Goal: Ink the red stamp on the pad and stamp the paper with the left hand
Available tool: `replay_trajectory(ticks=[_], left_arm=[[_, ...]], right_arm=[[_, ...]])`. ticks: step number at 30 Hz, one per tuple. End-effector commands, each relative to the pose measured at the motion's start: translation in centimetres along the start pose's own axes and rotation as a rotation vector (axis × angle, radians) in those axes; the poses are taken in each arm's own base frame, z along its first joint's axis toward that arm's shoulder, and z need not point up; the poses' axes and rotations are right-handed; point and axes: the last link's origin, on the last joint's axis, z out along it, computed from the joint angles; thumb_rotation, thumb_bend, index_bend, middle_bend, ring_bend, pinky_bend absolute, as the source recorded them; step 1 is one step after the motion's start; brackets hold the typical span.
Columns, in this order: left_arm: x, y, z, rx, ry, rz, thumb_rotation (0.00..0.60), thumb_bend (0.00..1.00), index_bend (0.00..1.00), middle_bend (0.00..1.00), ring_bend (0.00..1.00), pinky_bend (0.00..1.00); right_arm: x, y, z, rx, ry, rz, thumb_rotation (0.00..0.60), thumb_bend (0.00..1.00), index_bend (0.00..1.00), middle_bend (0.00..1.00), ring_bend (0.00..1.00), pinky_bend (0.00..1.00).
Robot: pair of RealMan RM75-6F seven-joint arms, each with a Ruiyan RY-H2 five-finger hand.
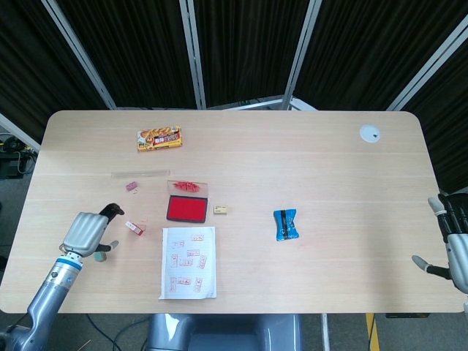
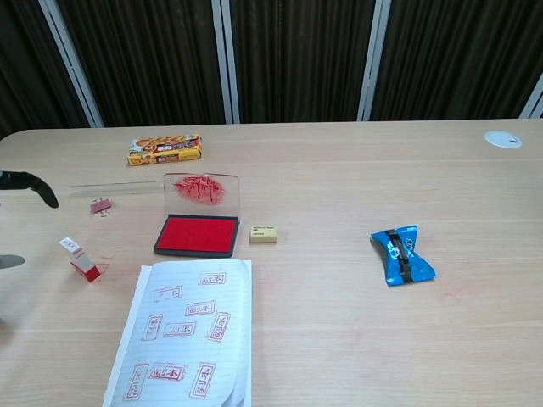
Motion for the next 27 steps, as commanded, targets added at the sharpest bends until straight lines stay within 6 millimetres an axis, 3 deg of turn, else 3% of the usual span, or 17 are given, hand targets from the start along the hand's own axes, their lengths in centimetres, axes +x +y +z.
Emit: replay_trajectory(ticks=[1,8,27], left_arm=[[-1.5,0.5,1.2,-0.039,-0.022,-0.022,0.6,0.22,0.33,0.24,0.79,0.89],[-3.0,1.2,2.7,-0.094,-0.02,-0.039,0.6,0.32,0.37,0.29,0.79,0.89],[-3.7,0.8,4.0,-0.166,-0.016,0.084,0.6,0.33,0.4,0.34,0.79,0.89]], right_arm=[[0.1,0.0,-0.1,-0.002,0.002,-0.002,0.6,0.0,0.0,0.0,0.0,0.0],[-0.1,0.4,-0.1,-0.019,-0.002,-0.013,0.6,0.0,0.0,0.0,0.0,0.0],[-0.4,0.8,0.3,-0.046,-0.007,-0.028,0.6,0.0,0.0,0.0,0.0,0.0]])
